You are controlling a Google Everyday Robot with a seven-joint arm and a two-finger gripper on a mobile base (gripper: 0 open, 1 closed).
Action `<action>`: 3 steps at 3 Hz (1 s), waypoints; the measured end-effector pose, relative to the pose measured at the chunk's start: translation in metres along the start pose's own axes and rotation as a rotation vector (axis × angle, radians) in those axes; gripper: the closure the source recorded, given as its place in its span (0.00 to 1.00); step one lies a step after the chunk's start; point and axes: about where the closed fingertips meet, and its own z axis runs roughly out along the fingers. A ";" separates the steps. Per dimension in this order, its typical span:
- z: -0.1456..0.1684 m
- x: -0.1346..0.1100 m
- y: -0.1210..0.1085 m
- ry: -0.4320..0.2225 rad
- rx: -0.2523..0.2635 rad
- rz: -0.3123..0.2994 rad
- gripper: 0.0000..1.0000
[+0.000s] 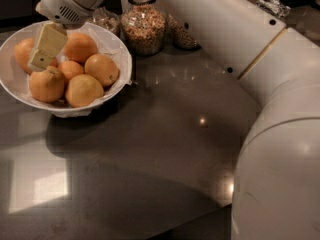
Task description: Pick orange from white bowl
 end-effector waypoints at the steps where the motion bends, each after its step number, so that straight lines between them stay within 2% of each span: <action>1: 0.013 0.002 0.004 0.016 -0.031 0.034 0.11; 3: 0.042 0.001 -0.003 0.072 -0.082 0.062 0.17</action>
Offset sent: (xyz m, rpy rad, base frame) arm -0.0020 0.0341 -0.0189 -0.1053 0.1062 0.0150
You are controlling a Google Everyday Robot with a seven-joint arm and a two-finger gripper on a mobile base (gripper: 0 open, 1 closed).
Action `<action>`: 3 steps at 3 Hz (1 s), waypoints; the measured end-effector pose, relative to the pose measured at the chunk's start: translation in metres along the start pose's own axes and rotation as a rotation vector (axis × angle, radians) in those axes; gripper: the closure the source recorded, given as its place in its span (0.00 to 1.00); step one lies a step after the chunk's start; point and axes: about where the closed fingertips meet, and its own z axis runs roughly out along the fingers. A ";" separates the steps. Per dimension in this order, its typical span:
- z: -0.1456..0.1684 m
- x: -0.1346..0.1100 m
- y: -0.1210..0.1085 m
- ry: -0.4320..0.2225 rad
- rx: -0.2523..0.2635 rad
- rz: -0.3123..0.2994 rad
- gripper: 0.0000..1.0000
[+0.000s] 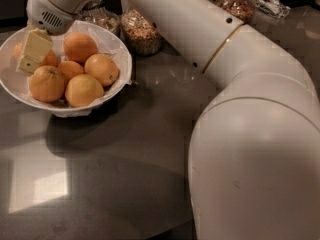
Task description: Pick orange from white bowl
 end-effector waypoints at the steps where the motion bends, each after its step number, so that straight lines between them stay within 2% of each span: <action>1: 0.001 -0.001 0.000 0.000 -0.001 -0.001 0.00; 3: 0.018 -0.008 -0.008 0.018 -0.013 0.016 0.06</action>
Offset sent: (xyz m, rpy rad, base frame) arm -0.0003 0.0010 0.0009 -0.0006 -0.0028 -0.0004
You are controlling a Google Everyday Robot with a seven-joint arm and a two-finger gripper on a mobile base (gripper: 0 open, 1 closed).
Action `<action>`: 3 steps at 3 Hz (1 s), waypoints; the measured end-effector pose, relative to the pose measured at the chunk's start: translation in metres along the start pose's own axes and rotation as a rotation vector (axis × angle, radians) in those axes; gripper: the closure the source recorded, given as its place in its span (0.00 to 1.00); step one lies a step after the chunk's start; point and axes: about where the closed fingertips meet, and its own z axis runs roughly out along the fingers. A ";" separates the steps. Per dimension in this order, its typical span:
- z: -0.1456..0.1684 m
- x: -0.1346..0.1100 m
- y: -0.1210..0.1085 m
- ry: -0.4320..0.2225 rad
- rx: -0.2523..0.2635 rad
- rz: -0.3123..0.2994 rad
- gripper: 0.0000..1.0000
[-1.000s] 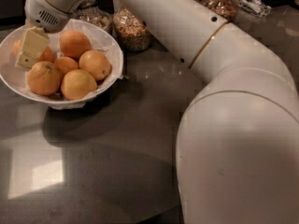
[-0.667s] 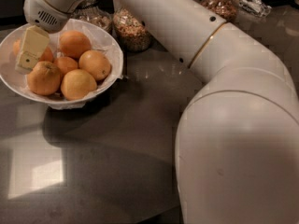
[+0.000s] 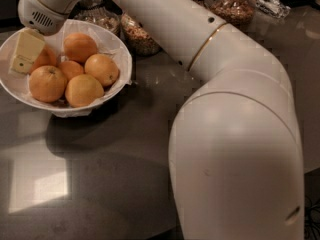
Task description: Pick orange from white bowl
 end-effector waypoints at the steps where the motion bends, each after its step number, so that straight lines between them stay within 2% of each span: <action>1: 0.007 0.002 -0.005 0.021 0.003 0.019 0.11; 2: 0.009 0.004 -0.008 0.032 0.011 0.036 0.15; 3: 0.012 0.006 -0.010 0.041 0.016 0.047 0.14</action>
Offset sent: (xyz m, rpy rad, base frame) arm 0.0141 0.0010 -0.0081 -0.0366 0.0130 -0.0687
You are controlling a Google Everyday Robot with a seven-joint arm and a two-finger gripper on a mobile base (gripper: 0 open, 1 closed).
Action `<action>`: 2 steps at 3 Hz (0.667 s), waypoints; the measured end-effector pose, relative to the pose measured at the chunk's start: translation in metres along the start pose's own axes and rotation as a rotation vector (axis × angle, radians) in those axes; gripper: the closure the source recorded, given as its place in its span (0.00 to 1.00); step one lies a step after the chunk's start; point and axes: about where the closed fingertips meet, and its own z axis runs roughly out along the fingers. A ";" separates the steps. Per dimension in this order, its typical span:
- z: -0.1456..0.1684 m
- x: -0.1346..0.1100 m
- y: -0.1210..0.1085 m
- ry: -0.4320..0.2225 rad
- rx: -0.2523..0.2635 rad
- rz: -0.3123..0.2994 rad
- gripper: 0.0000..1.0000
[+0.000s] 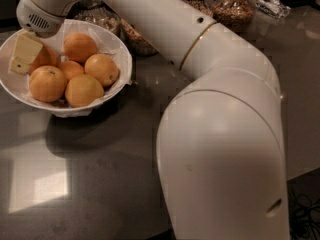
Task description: Pick orange from white bowl
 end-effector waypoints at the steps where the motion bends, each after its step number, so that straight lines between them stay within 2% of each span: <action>1: 0.004 0.001 -0.005 0.012 0.007 0.015 0.16; 2: 0.010 0.006 -0.011 0.013 0.013 0.040 0.17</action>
Offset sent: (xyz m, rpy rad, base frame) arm 0.0226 0.0020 -0.0126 -0.0056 0.0242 -0.0736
